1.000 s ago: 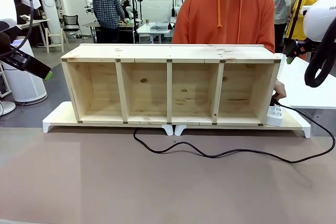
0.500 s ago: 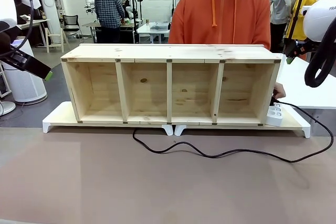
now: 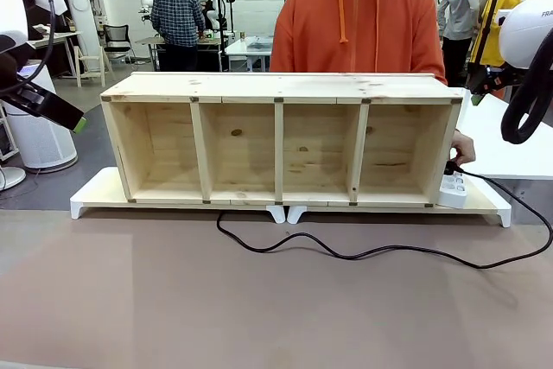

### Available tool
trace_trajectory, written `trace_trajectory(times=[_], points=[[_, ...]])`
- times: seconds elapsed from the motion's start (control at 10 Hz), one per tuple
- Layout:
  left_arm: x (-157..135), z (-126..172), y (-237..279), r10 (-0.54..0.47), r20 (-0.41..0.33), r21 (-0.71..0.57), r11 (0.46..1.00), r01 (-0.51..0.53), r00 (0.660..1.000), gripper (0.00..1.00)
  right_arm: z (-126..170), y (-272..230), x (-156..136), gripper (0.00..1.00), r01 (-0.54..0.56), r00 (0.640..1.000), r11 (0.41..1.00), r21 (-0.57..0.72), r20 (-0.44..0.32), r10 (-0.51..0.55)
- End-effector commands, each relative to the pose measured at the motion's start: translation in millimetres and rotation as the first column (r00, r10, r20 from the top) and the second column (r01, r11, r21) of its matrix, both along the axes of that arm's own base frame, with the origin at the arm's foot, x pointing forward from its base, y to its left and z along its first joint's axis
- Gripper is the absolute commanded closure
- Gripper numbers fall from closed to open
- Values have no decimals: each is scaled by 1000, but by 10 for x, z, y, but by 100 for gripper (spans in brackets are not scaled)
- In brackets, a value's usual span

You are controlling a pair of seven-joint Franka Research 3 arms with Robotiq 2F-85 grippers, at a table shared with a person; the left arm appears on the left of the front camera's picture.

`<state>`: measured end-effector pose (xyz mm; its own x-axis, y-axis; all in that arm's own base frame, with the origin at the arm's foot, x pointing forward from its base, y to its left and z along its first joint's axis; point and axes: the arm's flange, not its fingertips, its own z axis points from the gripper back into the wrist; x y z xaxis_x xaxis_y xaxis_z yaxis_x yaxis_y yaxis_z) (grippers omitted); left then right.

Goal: Perform cable management.
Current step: Release the Power Cable when the human grasps it.

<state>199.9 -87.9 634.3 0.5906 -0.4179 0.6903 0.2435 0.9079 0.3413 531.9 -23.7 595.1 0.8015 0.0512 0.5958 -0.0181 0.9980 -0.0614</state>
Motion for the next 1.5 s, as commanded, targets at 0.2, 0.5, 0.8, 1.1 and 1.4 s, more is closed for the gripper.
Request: trace_trajectory(times=[0.2, 0.5, 0.8, 1.1, 1.4], points=[[9, 0, -10, 3, 3, -7, 1000, -3, 1000, 0, 0, -1, 0, 0, 0, 1000, 1000, 1, 0, 0], [9, 0, -10, 3, 3, -7, 1000, -3, 1000, 0, 0, -1, 0, 0, 0, 1000, 1000, 1, 0, 0], [9, 0, -10, 3, 3, -7, 1000, -3, 1000, 0, 0, -1, 0, 0, 0, 1000, 1000, 1, 0, 0], [9, 0, -10, 3, 3, -7, 1000, -3, 1000, 0, 0, -1, 0, 0, 0, 1000, 1000, 1, 0, 0], [9, 0, -10, 3, 3, -7, 1000, -3, 1000, 0, 0, -1, 0, 0, 0, 1000, 1000, 1, 0, 0]])
